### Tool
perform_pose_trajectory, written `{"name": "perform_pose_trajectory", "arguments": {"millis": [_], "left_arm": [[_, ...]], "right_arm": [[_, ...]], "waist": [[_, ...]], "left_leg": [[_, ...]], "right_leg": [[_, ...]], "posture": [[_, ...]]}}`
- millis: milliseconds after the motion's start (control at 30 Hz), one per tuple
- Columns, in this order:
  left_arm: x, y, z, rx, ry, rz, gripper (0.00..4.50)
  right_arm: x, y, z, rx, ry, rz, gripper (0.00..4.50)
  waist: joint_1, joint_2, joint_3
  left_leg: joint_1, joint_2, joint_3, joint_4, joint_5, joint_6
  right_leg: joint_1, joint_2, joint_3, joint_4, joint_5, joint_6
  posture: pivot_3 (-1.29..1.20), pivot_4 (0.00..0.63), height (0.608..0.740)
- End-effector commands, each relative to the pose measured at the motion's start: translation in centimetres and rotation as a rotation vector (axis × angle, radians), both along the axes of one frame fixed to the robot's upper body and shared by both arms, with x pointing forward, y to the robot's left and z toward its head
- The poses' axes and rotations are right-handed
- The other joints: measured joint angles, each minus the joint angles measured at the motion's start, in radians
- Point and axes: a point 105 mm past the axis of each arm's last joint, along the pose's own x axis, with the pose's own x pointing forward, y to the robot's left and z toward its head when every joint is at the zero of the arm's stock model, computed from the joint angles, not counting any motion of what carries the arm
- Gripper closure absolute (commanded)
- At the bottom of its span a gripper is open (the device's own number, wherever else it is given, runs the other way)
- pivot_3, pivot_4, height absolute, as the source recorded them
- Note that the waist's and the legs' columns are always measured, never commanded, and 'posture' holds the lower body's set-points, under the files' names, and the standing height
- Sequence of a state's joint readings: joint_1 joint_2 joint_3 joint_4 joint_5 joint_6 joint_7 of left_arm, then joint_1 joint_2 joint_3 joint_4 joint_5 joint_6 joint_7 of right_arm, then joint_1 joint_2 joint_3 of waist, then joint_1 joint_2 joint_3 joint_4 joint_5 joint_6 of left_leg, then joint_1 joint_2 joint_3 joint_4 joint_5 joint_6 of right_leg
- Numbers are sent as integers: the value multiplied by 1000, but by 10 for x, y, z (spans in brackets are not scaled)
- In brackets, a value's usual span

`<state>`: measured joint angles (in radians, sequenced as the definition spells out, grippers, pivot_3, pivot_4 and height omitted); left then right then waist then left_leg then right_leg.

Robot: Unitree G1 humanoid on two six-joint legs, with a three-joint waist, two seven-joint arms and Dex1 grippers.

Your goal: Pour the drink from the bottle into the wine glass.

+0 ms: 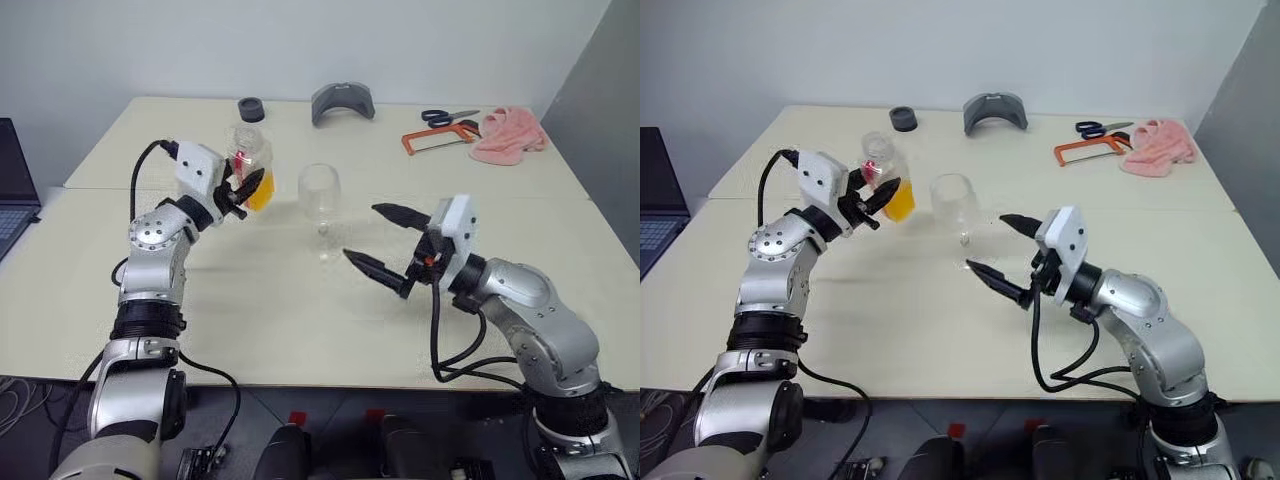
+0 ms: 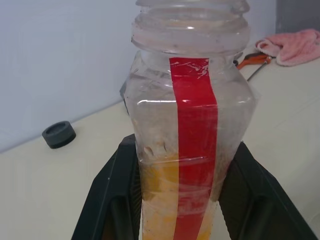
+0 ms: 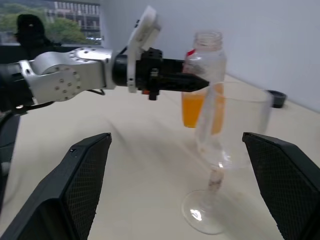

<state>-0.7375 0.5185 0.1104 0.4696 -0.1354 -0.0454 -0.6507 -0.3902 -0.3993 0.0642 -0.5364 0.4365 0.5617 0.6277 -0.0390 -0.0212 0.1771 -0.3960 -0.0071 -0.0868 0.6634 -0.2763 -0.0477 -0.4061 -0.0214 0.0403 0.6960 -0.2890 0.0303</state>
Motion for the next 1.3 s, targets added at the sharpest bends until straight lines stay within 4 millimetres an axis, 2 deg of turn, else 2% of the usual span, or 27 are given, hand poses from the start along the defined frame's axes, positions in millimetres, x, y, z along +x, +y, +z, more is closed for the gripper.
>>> {"name": "perform_pose_trajectory", "arguments": {"millis": [33,267,533,767,1300], "left_arm": [[-5,-12,43,128,-182,-23,2829],[-4,-31,55,399,-327,-47,2829],[-4,-45,64,586,-484,-68,2829],[0,-43,72,706,-587,-35,2830],[1,-41,76,881,-709,-1,2838]], "right_arm": [[6,-8,19,41,-49,-41,0],[16,-18,16,-30,-67,-58,0],[17,-15,16,-38,-69,-47,0],[15,-12,13,-28,-56,-46,0],[10,-6,13,-30,-52,-8,0]], "waist": [[0,0,0],[1,0,0],[0,0,0],[0,0,0],[-1,0,0]], "left_leg": [[0,0,0,0,0,0],[0,-1,2,0,0,0],[-1,-1,4,0,0,0],[-1,-1,4,0,0,0],[-2,-1,5,0,0,0]], "right_leg": [[0,0,0,0,0,0],[0,0,0,0,0,0],[-1,0,0,0,0,0],[-1,0,0,0,0,0],[-1,0,0,0,0,0]], "posture": [[0,150,740],[0,150,740],[0,150,740],[0,150,740],[0,150,740]]}}
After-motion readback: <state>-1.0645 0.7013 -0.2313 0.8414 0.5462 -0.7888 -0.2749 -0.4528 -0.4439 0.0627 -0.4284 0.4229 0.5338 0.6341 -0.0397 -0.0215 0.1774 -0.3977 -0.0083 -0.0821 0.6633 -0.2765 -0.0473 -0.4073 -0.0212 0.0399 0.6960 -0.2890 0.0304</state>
